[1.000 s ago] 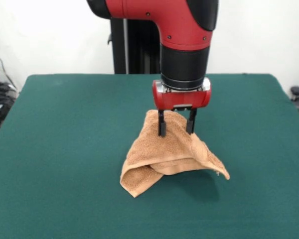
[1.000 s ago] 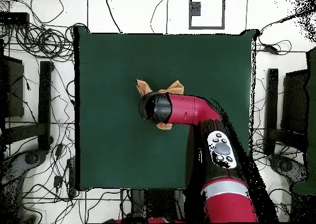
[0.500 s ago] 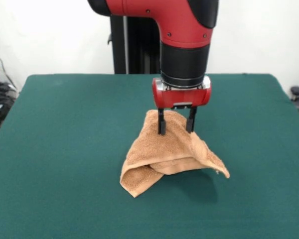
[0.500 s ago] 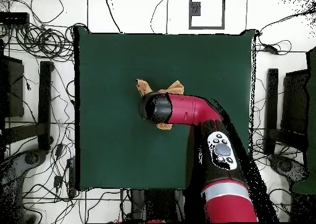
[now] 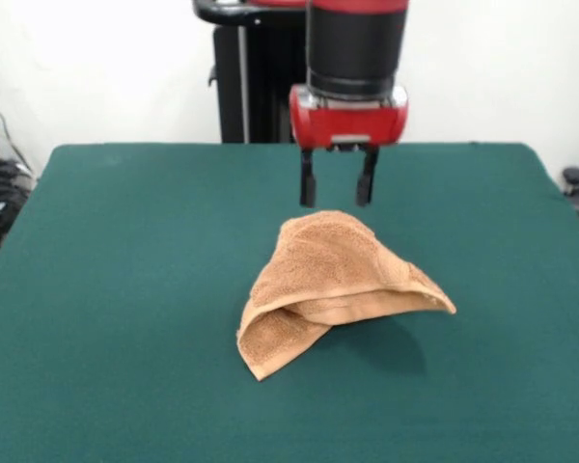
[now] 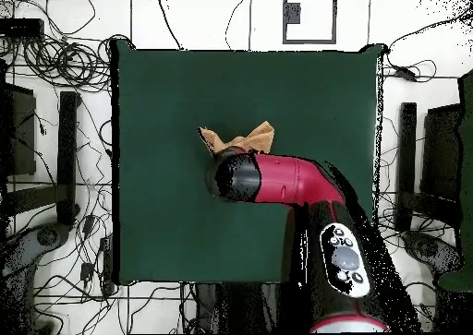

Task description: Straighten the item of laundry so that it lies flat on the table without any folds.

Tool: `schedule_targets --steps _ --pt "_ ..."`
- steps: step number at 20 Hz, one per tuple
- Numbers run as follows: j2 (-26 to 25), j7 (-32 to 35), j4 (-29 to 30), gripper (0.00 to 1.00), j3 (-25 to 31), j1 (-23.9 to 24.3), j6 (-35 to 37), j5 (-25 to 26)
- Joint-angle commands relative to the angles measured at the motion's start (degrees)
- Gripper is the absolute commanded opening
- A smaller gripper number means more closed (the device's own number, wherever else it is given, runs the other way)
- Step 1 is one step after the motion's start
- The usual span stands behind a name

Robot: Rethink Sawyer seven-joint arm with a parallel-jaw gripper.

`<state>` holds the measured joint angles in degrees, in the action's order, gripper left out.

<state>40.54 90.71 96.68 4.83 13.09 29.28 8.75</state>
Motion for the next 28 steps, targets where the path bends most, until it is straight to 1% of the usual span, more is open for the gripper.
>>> schedule_targets --steps 1,5,9,17,26,28 --pt "3.97 5.87 13.71 1.00 4.19 1.60 -2.59 -0.46" --pt "6.06 5.82 17.27 1.00 4.61 2.72 -4.41 -0.02" --pt "7.88 5.24 19.64 1.00 5.13 3.77 -4.60 -0.04" --pt "10.01 4.46 20.98 1.00 5.89 4.70 -2.76 -0.57" --pt "10.33 4.31 20.45 1.00 5.76 4.48 -1.45 -0.82" --pt "9.23 4.63 19.31 1.00 5.78 4.18 -1.22 -0.95"
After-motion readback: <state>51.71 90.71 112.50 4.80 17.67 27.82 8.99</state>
